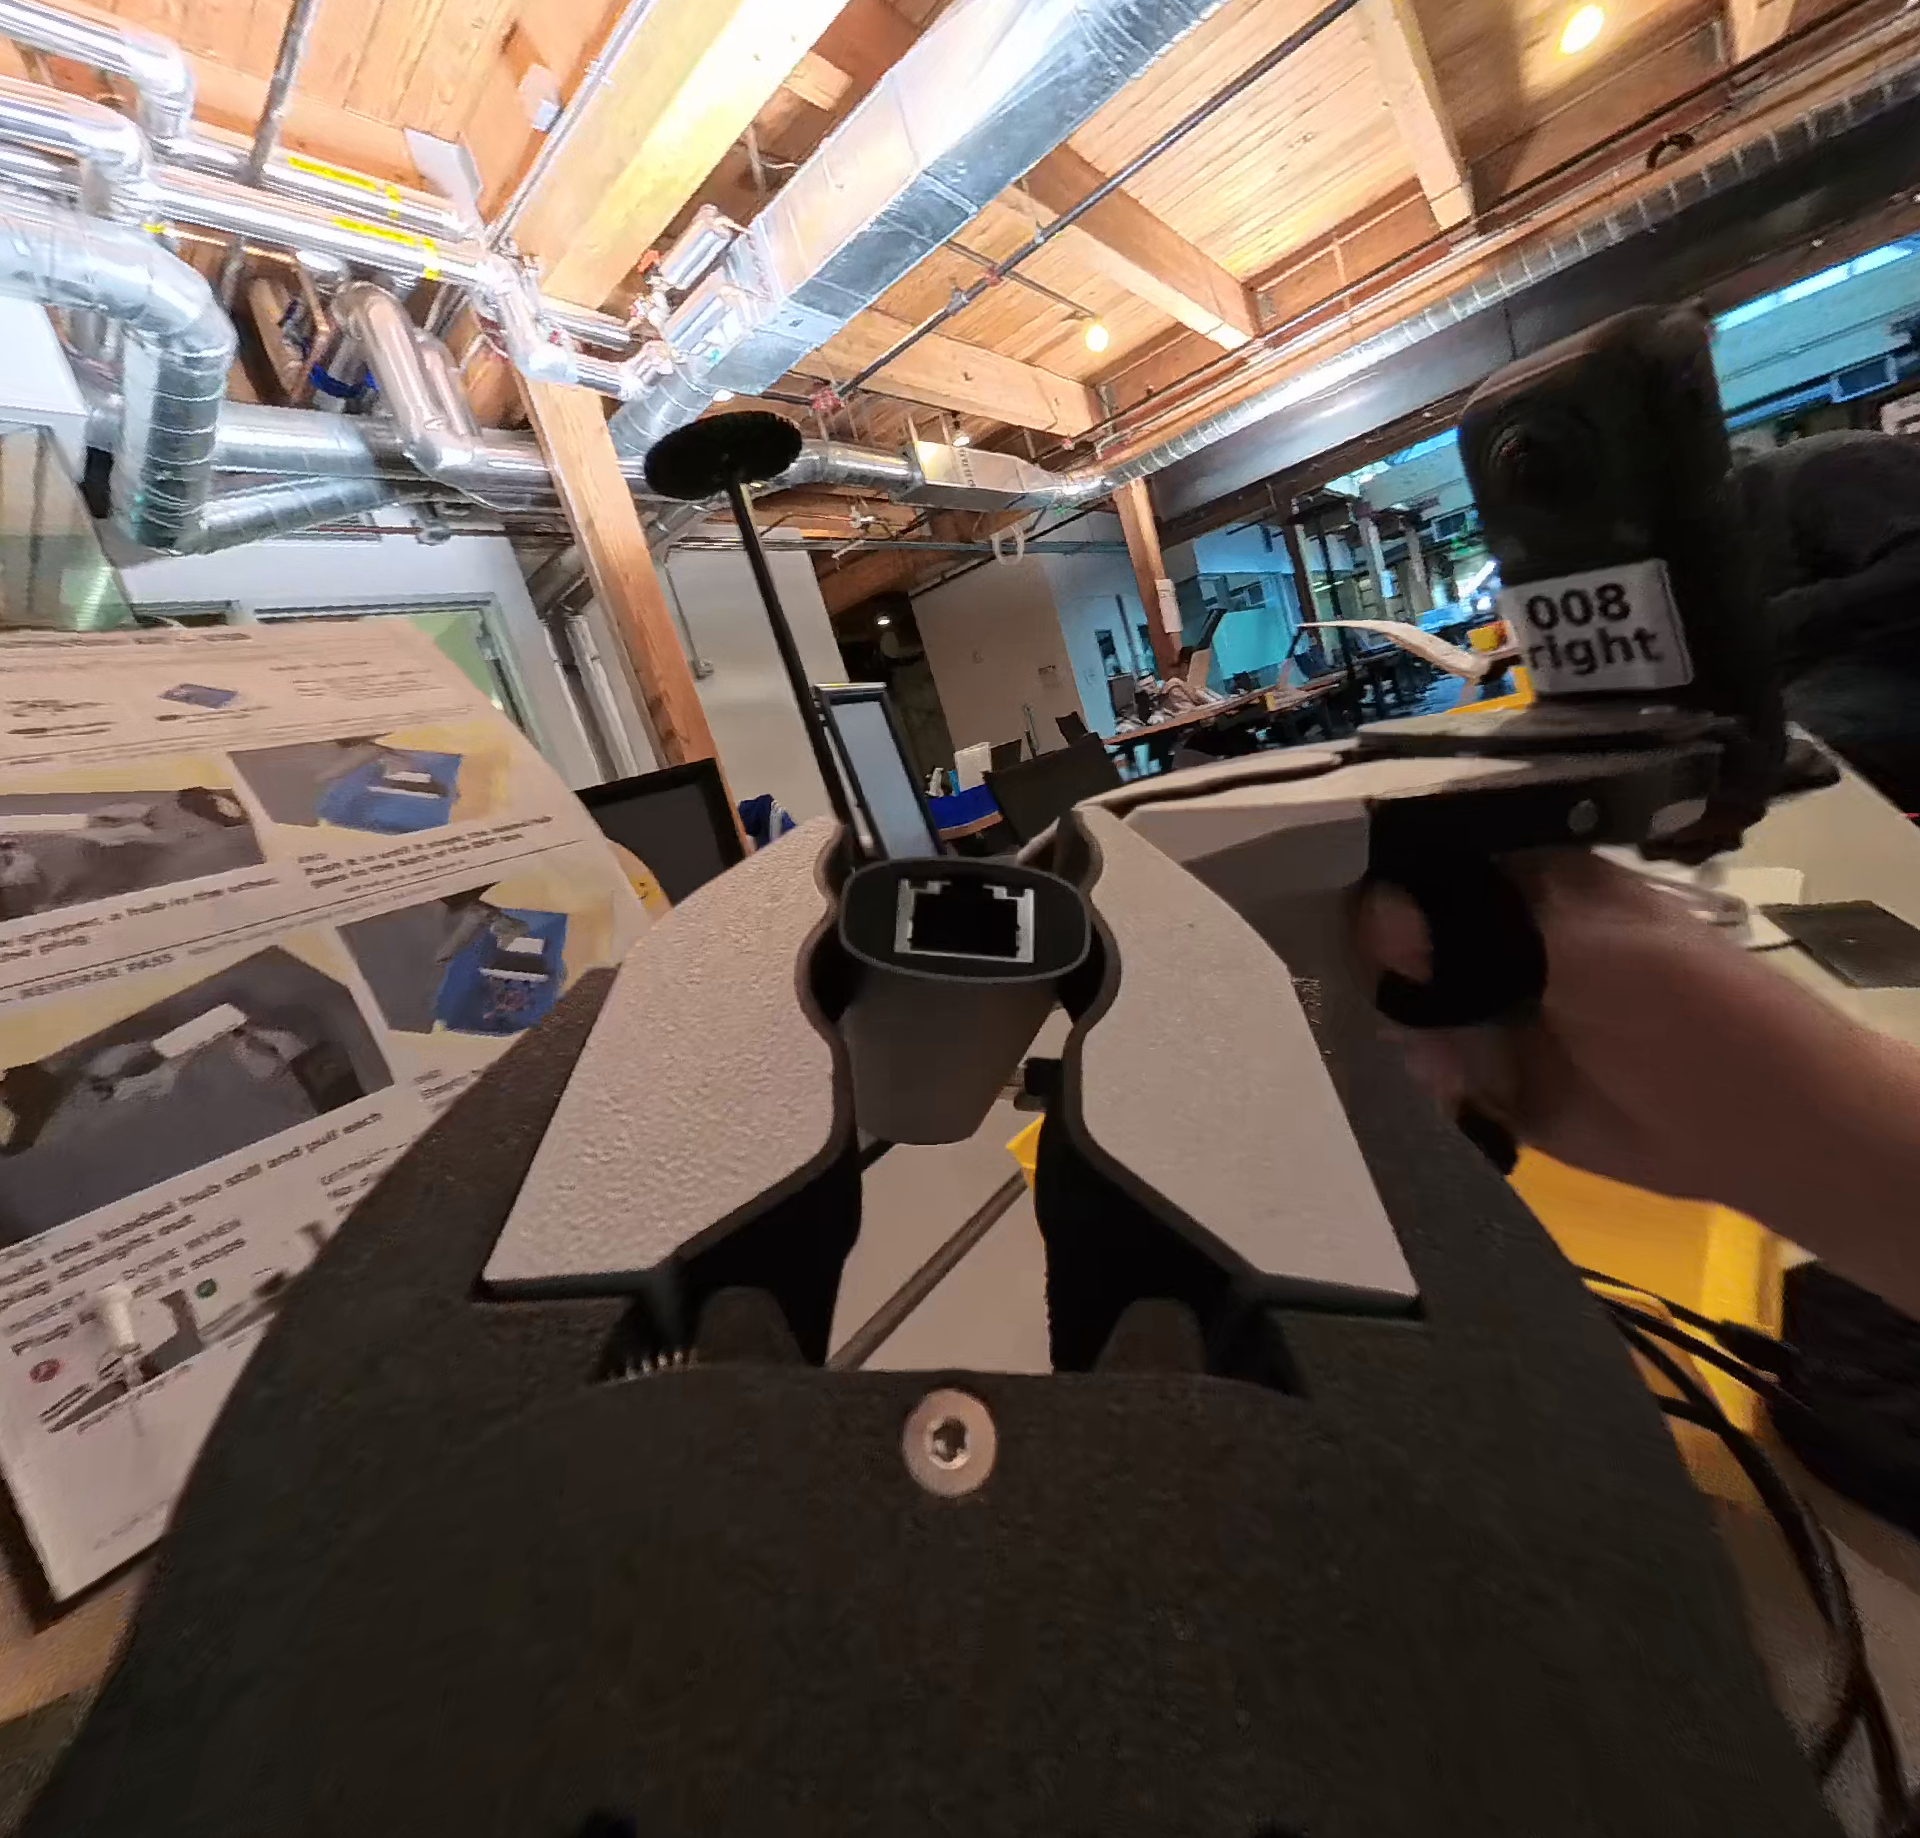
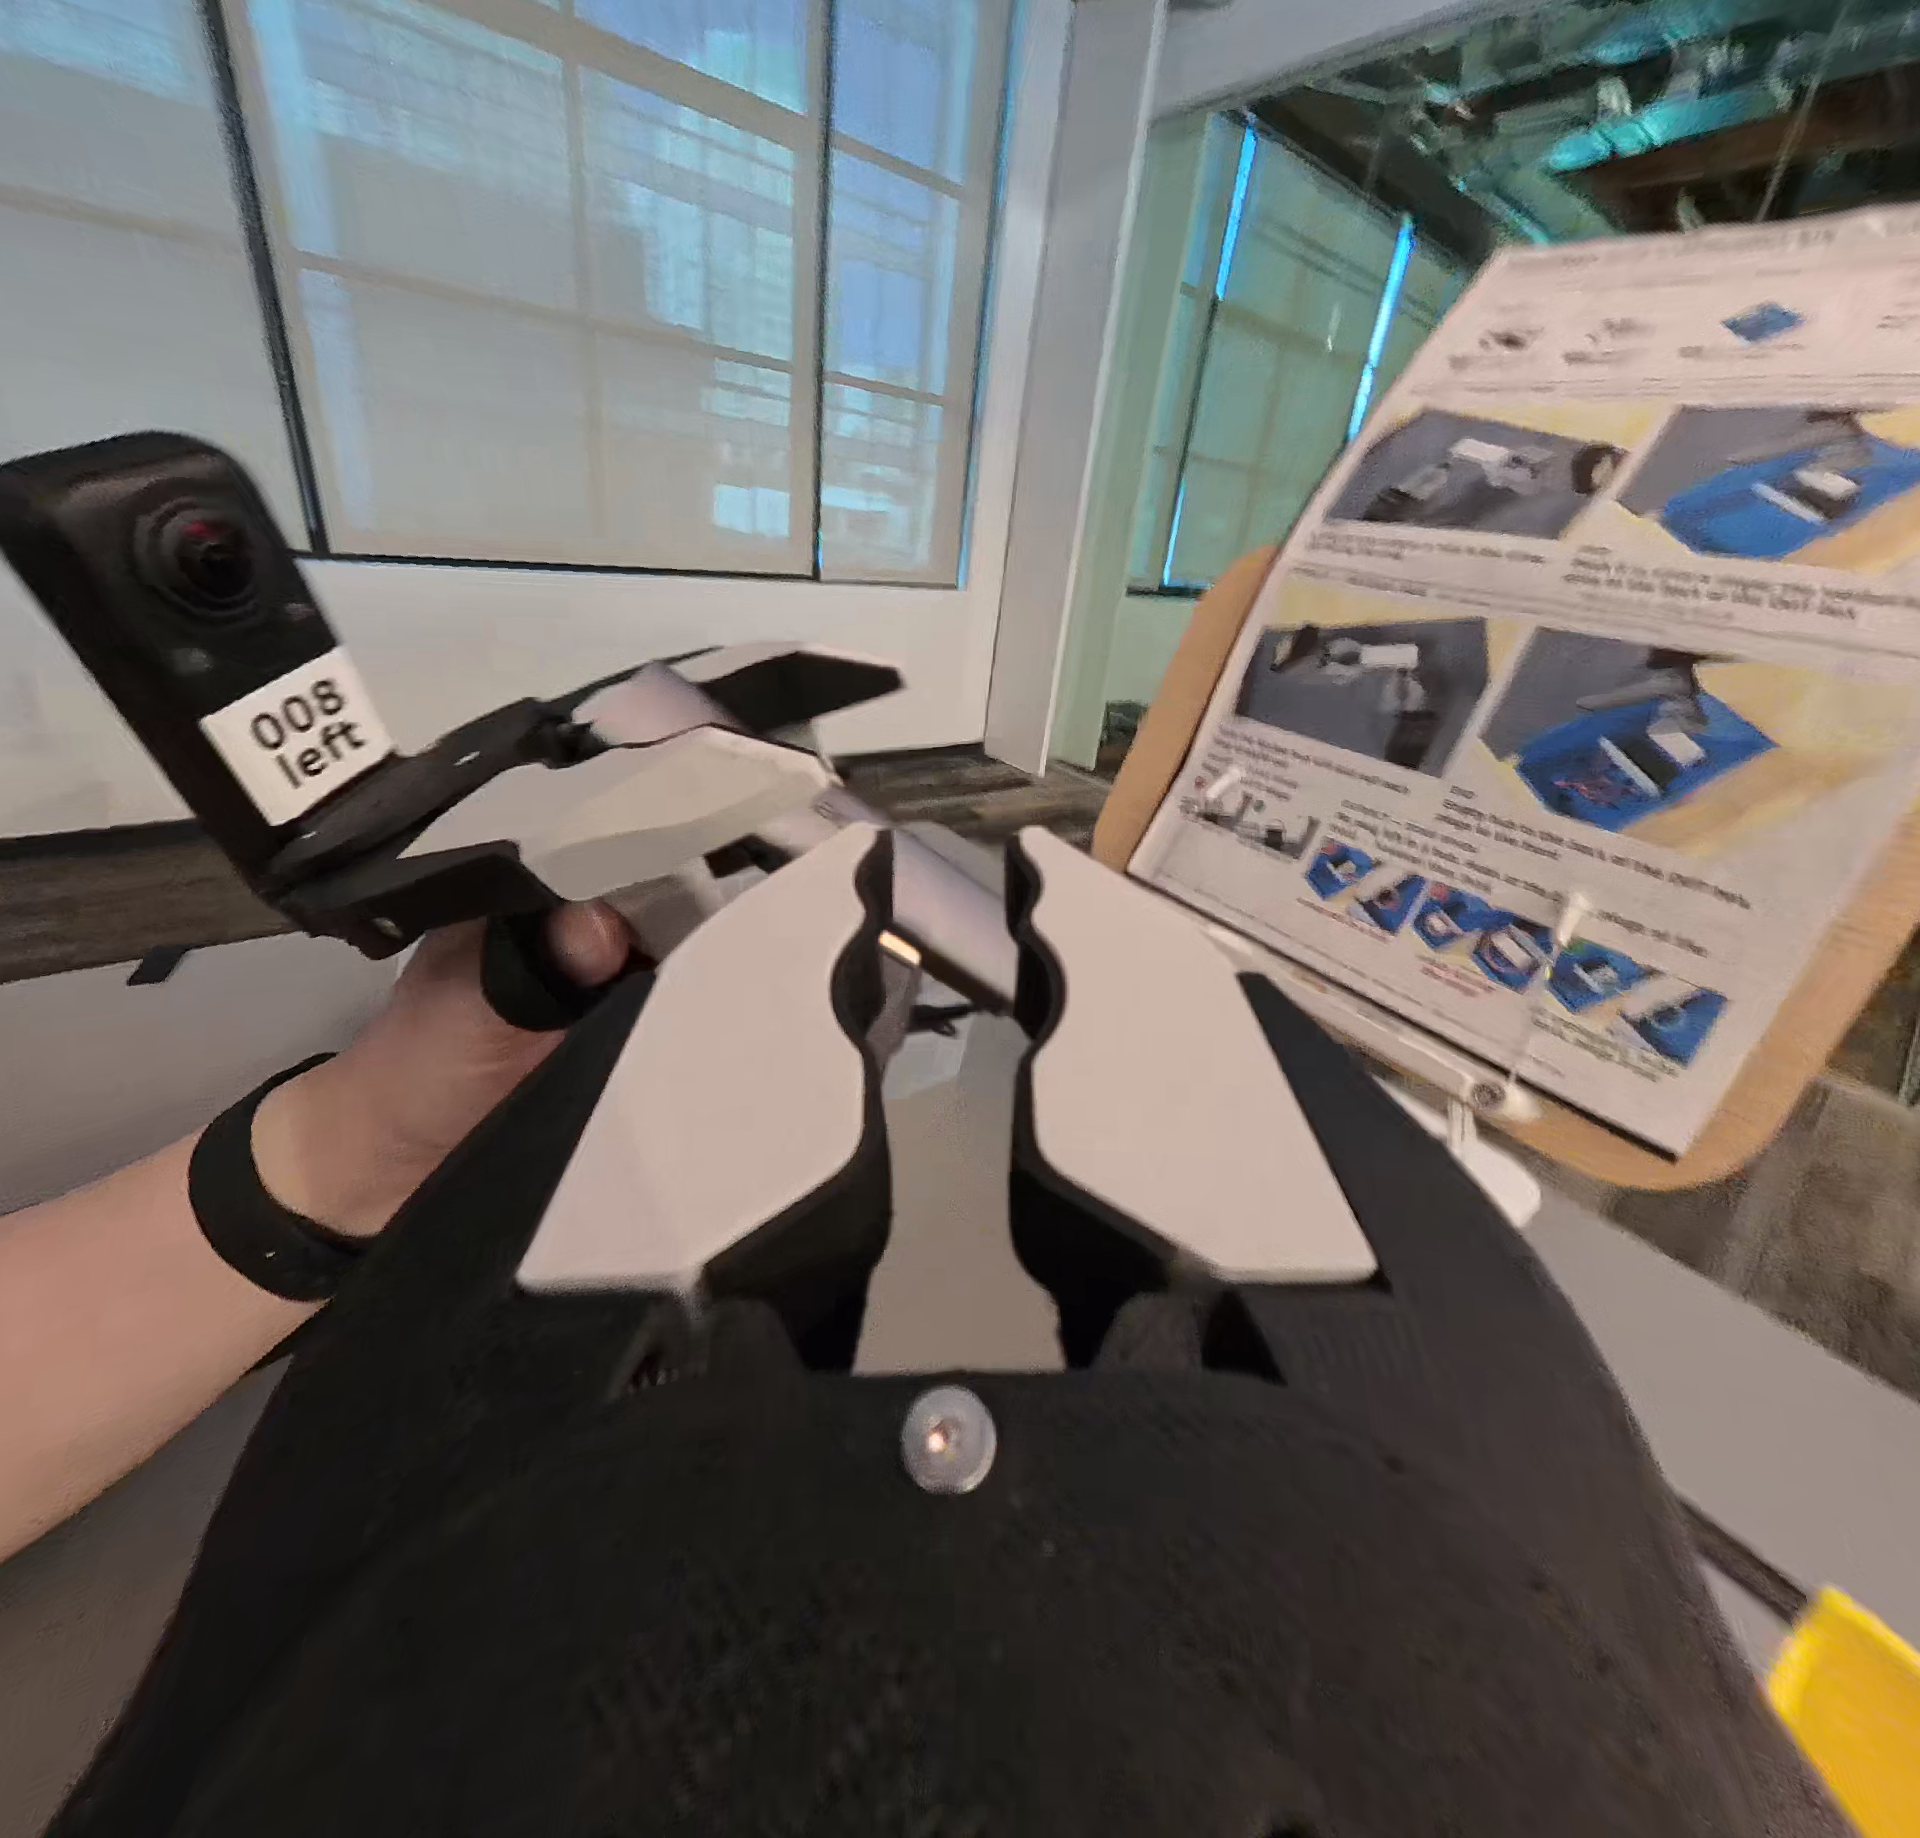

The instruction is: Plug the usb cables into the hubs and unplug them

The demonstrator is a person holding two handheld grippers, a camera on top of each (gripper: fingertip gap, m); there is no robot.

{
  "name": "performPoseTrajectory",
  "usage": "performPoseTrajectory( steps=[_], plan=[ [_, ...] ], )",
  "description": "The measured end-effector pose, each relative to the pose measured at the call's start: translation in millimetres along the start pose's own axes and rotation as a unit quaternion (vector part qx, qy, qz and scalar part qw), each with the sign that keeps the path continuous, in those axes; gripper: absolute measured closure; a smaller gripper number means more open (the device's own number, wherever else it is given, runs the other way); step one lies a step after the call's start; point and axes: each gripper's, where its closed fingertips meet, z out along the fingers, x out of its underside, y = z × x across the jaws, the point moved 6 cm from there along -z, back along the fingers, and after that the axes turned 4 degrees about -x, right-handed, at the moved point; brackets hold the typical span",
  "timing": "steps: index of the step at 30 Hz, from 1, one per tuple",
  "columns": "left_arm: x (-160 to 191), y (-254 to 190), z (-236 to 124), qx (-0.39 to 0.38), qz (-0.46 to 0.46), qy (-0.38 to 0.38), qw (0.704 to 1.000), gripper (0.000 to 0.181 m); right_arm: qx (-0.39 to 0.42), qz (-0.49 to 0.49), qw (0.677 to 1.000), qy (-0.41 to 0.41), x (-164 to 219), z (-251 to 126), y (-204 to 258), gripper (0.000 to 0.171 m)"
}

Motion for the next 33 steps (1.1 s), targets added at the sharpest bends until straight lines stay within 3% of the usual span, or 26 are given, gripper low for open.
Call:
performPoseTrajectory(
  steps=[2, 6, 10, 12, 18, 23, 33],
  plan=[
    [-2.8, 4.1, -3.1, -0.014, 0.015, -0.001, 1.0, 0.145, 0.003, 0.049, 0.998, 0.042, 0.7, -1.1, -6.6, 0.141],
    [-6.9, 8.9, -7.3, -0.025, 0.026, -0.005, 0.999, 0.144, -0.082, 0.199, 0.967, 0.135, 25.9, 9.3, -2.2, 0.13],
    [-8.4, 6.9, -7.6, -0.025, 0.04, -0.004, 0.999, 0.144, -0.133, 0.266, 0.949, 0.102, 38.0, 21.0, 3.4, 0.132],
    [-9.3, 4.4, -6.8, -0.023, 0.047, -0.009, 0.999, 0.144, -0.146, 0.241, 0.955, 0.093, 37.0, 22.0, 7.5, 0.153],
    [-11.1, 0.5, -7.0, -0.007, 0.065, -0.013, 0.998, 0.144, -0.06, 0.083, 0.993, 0.054, 15.9, 11.1, 6.8, 0.155],
    [-4.3, 0.5, -2.1, -0.015, 0.083, 0.052, 0.995, 0.144, 0.011, -0.047, 0.995, 0.087, 2.4, 2.0, 7.1, 0.155],
    [2.6, -0.4, 0.9, -0.035, 0.125, 0.121, 0.984, 0.145, 0.034, -0.08, 0.989, 0.124, 1.1, -0.4, 4.6, 0.154]
  ],
)
